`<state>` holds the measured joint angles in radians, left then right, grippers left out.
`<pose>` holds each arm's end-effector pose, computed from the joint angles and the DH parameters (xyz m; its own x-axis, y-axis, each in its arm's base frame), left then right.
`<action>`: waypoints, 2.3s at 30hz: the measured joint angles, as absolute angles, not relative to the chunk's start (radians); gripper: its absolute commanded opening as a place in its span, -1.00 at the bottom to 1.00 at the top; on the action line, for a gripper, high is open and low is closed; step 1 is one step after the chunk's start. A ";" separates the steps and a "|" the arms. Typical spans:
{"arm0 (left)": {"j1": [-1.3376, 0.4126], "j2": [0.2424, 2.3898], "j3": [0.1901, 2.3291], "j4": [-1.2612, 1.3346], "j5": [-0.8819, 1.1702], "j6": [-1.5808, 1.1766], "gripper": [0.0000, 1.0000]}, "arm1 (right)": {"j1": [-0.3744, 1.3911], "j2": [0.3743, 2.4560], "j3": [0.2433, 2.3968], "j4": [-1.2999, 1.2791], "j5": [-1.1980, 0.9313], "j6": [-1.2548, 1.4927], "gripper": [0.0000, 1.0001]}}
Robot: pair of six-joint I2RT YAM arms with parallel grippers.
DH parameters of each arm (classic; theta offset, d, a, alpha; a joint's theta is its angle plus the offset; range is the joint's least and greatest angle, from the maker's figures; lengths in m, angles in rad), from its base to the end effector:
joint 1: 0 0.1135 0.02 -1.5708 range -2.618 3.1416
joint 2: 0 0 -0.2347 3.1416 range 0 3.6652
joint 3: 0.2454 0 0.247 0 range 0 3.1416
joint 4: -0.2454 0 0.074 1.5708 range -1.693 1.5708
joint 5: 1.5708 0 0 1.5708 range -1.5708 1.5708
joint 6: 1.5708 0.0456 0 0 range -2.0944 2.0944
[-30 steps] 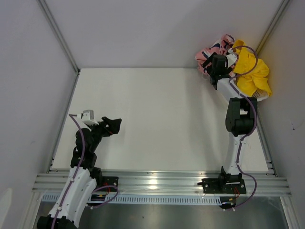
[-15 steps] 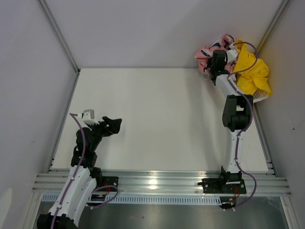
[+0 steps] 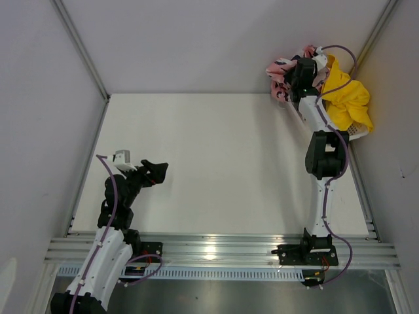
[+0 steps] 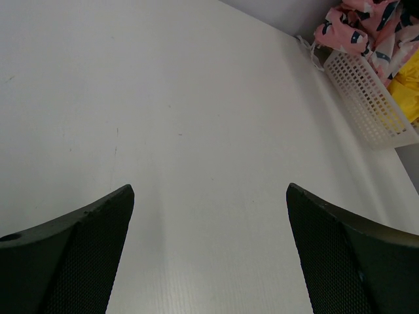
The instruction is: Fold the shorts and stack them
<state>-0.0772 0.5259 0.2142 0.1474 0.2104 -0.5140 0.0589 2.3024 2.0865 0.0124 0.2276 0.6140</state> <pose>0.1792 -0.0234 0.1956 -0.2801 -0.4606 -0.8423 0.1644 0.8414 -0.5148 0.5393 0.0215 0.2715 -0.0708 0.5581 -0.8268 0.2497 0.8124 0.5270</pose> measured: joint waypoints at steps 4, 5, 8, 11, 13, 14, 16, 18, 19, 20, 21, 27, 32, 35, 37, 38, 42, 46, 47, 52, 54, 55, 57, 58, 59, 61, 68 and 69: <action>-0.077 0.526 0.214 0.147 0.214 -0.514 0.98 | 0.064 2.275 2.143 0.004 0.147 0.581 -1.00; -0.077 0.525 0.214 0.147 0.215 -0.514 0.99 | 0.067 2.255 2.143 -0.001 0.121 0.572 -1.00; -0.077 0.525 0.214 0.148 0.216 -0.514 0.98 | 0.080 2.172 2.144 -0.031 0.031 0.546 -1.00; -0.077 0.525 0.214 0.147 0.218 -0.514 0.98 | 0.117 2.024 2.144 -0.079 -0.039 0.504 -1.00; -0.077 0.525 0.214 0.147 0.221 -0.514 0.98 | 0.159 1.942 2.146 -0.110 -0.063 0.477 -1.00; -0.077 0.525 0.214 0.147 0.222 -0.514 0.98 | 0.189 1.885 2.149 -0.127 -0.076 0.459 -1.00; -0.077 0.522 0.214 0.147 0.221 -0.514 0.98 | 0.244 1.787 2.154 -0.149 -0.096 0.435 -1.00; -0.077 0.515 0.214 0.146 0.221 -0.514 0.98 | 0.320 1.677 2.154 -0.164 -0.115 0.415 -1.00; -0.077 0.509 0.214 0.146 0.220 -0.514 0.98 | 0.350 1.628 2.154 -0.170 -0.121 0.408 -1.00; -0.077 0.503 0.214 0.144 0.220 -0.514 0.98 | 0.375 1.583 2.154 -0.175 -0.124 0.407 -1.00; -0.077 0.495 0.214 0.142 0.216 -0.514 0.98 | 0.392 1.541 2.152 -0.183 -0.135 0.409 -1.00; -0.077 0.435 0.214 0.111 0.192 -0.514 0.98 | 0.406 1.340 1.979 -0.201 -0.155 0.452 -1.00; -0.077 0.395 0.214 0.085 0.150 -0.514 0.98 | 0.336 1.332 1.687 -0.171 -0.190 0.532 -0.73; -0.077 0.382 0.214 0.066 0.124 -0.514 0.98 | 0.315 1.436 1.534 -0.178 -0.199 0.568 0.36; -0.077 0.382 0.214 0.057 0.113 -0.514 0.98 | 0.305 1.585 1.495 -0.232 -0.201 0.566 0.55; -0.077 0.385 0.214 0.055 0.108 -0.514 0.98 | 0.302 1.666 1.501 -0.279 -0.202 0.559 0.59; -0.077 0.418 0.218 0.048 0.101 -0.514 0.98 | 0.313 1.848 1.489 -0.440 -0.149 0.529 0.69; -0.077 0.458 0.220 0.043 0.101 -0.514 0.98 | 0.368 1.743 1.375 -0.490 -0.051 0.514 0.68; -0.077 0.466 0.220 0.043 0.104 -0.514 0.98 | 0.383 1.693 1.348 -0.496 -0.023 0.512 0.68; -0.077 0.510 0.220 0.063 0.137 -0.516 0.98 | 0.424 1.386 1.179 -0.495 0.091 0.512 0.55; -0.077 0.535 0.220 0.076 0.150 -0.516 0.98 | 0.429 1.294 1.102 -0.483 0.105 0.516 0.54; -0.077 0.546 0.220 0.082 0.158 -0.516 0.98 | 0.432 1.256 1.059 -0.486 0.111 0.521 0.55; -0.077 0.561 0.220 0.091 0.168 -0.516 0.98 | 0.464 1.205 0.980 -0.500 0.124 0.531 0.58; -0.077 0.566 0.220 0.091 0.170 -0.517 0.98 | 0.493 1.192 0.950 -0.516 0.129 0.540 0.59; -0.077 0.569 0.220 0.092 0.172 -0.517 0.98 | 0.530 1.184 0.923 -0.531 0.139 0.549 0.62; -0.078 0.568 0.220 0.096 0.173 -0.518 0.98 | 0.612 1.178 0.891 -0.576 0.164 0.569 0.64; -0.078 0.562 0.220 0.098 0.184 -0.521 0.98 | 0.865 1.168 0.896 -0.710 0.275 0.632 0.62; -0.078 0.562 0.220 0.099 0.187 -0.521 0.98 | 0.894 1.169 0.905 -0.734 0.285 0.638 0.62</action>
<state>-0.0784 0.5621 0.2195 0.0994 0.1867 -0.5205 0.8940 1.1694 0.9054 -0.7341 0.2848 0.6376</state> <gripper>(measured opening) 0.991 0.815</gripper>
